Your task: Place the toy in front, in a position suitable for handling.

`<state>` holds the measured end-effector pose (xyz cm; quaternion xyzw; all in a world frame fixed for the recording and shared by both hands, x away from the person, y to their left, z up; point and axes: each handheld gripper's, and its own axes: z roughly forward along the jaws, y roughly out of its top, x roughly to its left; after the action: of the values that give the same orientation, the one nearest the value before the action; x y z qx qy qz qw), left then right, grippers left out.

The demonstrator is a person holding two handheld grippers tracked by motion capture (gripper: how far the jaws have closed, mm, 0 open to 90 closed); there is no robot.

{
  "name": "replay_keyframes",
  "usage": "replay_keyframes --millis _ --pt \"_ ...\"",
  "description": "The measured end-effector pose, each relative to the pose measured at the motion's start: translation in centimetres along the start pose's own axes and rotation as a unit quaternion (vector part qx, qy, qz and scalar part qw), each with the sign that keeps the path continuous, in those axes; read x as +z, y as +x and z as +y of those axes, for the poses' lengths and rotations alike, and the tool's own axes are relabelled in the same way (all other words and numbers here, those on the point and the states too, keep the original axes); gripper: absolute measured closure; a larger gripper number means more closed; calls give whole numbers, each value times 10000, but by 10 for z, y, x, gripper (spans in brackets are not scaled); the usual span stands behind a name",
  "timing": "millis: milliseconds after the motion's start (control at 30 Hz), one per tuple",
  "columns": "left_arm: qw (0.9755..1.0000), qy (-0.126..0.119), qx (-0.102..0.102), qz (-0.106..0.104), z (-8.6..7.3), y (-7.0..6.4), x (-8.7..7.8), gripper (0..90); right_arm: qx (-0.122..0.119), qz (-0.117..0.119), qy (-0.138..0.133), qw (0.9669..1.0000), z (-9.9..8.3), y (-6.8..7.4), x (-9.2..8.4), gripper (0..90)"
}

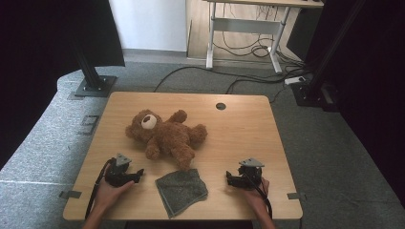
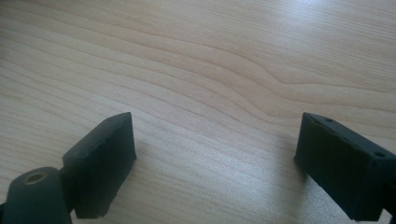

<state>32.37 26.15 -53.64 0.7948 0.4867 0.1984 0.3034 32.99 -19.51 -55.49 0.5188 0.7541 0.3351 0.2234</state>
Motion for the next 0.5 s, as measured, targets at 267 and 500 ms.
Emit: replay_keyframes --millis 267,500 --pt "10000 -13 -10 -31 0 -1 0 292 32 -8 28 10000 1 4 -2 173" --pt "9999 -98 -62 -12 -1 0 -4 292 63 159 -321 9993 7 14 -12 218"
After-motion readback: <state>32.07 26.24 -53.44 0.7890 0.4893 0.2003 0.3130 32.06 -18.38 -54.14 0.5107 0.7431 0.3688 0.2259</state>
